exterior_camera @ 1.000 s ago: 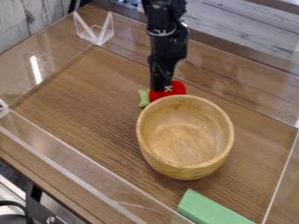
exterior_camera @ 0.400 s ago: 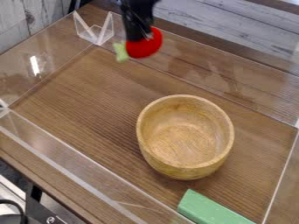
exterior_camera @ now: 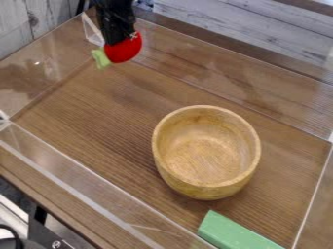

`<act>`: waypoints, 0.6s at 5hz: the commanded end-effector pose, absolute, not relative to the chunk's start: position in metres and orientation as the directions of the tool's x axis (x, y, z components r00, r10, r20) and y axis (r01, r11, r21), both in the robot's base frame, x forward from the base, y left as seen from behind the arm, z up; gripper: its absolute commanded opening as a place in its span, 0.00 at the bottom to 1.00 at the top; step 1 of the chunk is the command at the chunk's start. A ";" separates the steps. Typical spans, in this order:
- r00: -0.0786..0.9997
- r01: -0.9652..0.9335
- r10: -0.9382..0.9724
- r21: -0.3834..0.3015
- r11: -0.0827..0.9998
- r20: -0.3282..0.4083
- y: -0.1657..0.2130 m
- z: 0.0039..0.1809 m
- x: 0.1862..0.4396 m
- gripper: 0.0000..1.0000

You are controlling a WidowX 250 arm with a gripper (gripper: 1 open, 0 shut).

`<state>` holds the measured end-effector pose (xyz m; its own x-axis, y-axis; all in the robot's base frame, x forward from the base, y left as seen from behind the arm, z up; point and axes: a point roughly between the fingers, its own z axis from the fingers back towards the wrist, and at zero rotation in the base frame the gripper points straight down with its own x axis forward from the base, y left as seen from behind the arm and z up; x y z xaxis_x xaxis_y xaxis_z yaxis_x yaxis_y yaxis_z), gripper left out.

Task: Move the red object to the left side of the table

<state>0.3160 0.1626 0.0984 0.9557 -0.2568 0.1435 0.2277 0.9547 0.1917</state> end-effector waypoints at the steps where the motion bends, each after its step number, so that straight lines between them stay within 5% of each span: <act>1: 0.955 0.194 -0.238 0.230 0.954 0.179 0.180 0.107 0.323 0.00; 3: 0.964 0.172 -0.208 0.210 0.963 0.166 0.183 0.088 0.329 0.00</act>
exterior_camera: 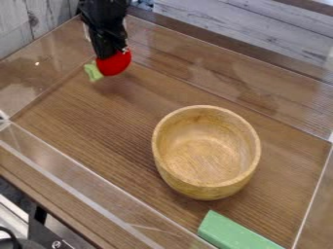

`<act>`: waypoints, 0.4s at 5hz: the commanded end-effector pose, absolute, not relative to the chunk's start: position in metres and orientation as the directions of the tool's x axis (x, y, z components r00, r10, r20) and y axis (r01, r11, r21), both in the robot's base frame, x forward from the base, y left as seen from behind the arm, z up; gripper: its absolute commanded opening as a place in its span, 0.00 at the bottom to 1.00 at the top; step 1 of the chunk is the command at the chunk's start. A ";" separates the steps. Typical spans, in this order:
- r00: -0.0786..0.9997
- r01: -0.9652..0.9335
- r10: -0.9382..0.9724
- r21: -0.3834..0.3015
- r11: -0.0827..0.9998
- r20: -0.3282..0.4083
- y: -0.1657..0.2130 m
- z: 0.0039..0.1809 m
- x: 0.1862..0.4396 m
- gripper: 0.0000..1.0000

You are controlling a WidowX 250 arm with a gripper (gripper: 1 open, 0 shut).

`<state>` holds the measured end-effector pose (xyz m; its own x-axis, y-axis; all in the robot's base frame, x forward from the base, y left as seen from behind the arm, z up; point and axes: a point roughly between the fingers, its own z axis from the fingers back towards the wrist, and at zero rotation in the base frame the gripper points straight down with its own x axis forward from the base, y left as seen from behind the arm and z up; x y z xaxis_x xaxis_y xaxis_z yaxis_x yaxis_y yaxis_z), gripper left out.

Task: Move the red object to the left side of the table

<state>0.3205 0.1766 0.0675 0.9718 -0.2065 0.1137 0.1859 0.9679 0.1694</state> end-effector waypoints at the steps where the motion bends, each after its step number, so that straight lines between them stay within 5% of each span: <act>1: 0.968 0.157 -0.190 0.196 0.968 0.166 0.186 0.081 0.331 0.00; 2: 0.971 0.141 -0.172 0.178 0.974 0.168 0.191 0.078 0.333 0.00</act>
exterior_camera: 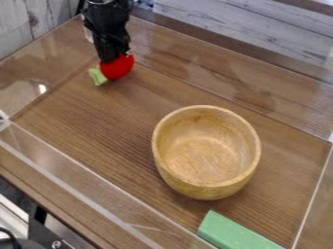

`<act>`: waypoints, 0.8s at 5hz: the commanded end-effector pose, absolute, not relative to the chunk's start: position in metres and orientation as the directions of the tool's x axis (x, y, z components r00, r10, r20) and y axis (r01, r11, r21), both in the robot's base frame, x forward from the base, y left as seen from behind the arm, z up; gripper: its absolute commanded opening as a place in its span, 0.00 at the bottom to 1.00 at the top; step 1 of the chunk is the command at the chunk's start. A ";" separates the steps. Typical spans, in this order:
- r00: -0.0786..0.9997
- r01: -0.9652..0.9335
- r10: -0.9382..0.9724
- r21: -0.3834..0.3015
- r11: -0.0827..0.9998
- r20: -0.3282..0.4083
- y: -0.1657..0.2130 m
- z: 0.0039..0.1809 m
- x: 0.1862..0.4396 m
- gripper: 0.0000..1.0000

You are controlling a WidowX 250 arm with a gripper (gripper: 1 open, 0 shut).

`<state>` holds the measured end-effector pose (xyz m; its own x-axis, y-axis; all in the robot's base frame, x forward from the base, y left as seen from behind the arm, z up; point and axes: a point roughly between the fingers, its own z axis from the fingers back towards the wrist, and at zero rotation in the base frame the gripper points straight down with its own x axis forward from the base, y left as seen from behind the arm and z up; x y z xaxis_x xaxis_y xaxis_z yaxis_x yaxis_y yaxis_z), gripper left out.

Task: Move the red object to the left side of the table

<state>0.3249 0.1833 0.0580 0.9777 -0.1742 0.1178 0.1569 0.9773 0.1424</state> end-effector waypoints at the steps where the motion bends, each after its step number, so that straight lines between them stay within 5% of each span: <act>1: 0.974 0.126 -0.151 0.153 0.980 0.169 0.196 0.076 0.333 1.00; 2: 0.976 0.113 -0.134 0.127 0.986 0.172 0.200 0.074 0.332 1.00; 3: 0.978 0.095 -0.113 0.106 0.990 0.173 0.203 0.075 0.330 0.00; 4: 0.980 0.080 -0.095 0.092 0.993 0.173 0.206 0.075 0.330 0.00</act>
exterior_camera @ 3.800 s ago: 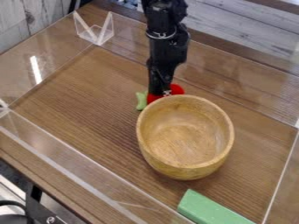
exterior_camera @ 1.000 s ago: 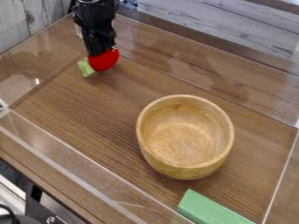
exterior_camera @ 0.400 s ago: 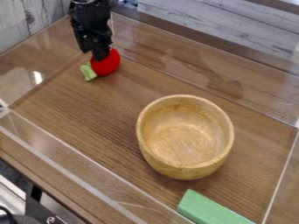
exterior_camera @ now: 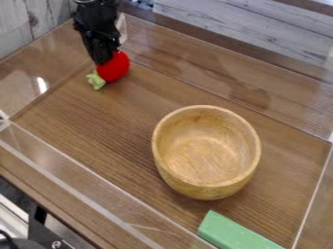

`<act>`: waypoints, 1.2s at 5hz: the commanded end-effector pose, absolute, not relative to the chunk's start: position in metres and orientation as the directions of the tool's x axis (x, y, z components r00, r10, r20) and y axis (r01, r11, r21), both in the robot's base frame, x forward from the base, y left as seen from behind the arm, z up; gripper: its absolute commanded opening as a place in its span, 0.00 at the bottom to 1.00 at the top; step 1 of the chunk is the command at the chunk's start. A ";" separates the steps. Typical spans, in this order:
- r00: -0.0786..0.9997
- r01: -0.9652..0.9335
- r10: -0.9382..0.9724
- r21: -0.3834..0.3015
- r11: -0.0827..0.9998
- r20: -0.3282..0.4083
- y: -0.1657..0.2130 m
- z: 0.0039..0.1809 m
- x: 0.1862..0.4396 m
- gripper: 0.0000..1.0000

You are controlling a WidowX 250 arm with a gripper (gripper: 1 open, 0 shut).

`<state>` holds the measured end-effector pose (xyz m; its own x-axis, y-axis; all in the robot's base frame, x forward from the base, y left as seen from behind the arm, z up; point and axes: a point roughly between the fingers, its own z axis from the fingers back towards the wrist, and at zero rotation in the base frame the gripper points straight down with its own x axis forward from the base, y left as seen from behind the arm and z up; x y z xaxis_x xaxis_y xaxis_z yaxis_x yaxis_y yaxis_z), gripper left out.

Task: Move the red object to the left side of the table

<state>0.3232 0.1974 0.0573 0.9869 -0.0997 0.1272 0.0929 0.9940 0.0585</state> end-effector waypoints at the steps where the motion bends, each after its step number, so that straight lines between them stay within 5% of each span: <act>1: 0.982 0.066 -0.075 0.059 0.996 0.173 0.209 0.072 0.330 1.00; 2: 0.984 0.051 -0.054 0.022 0.998 0.172 0.211 0.070 0.330 1.00; 3: 0.984 0.038 -0.039 0.006 0.999 0.172 0.212 0.068 0.330 0.00; 4: 0.984 0.024 -0.023 -0.004 1.000 0.174 0.213 0.067 0.331 0.00; 5: 0.985 0.013 -0.008 -0.026 1.000 0.170 0.214 0.064 0.331 1.00; 6: 0.982 0.003 0.004 -0.038 0.999 0.187 0.216 0.075 0.328 1.00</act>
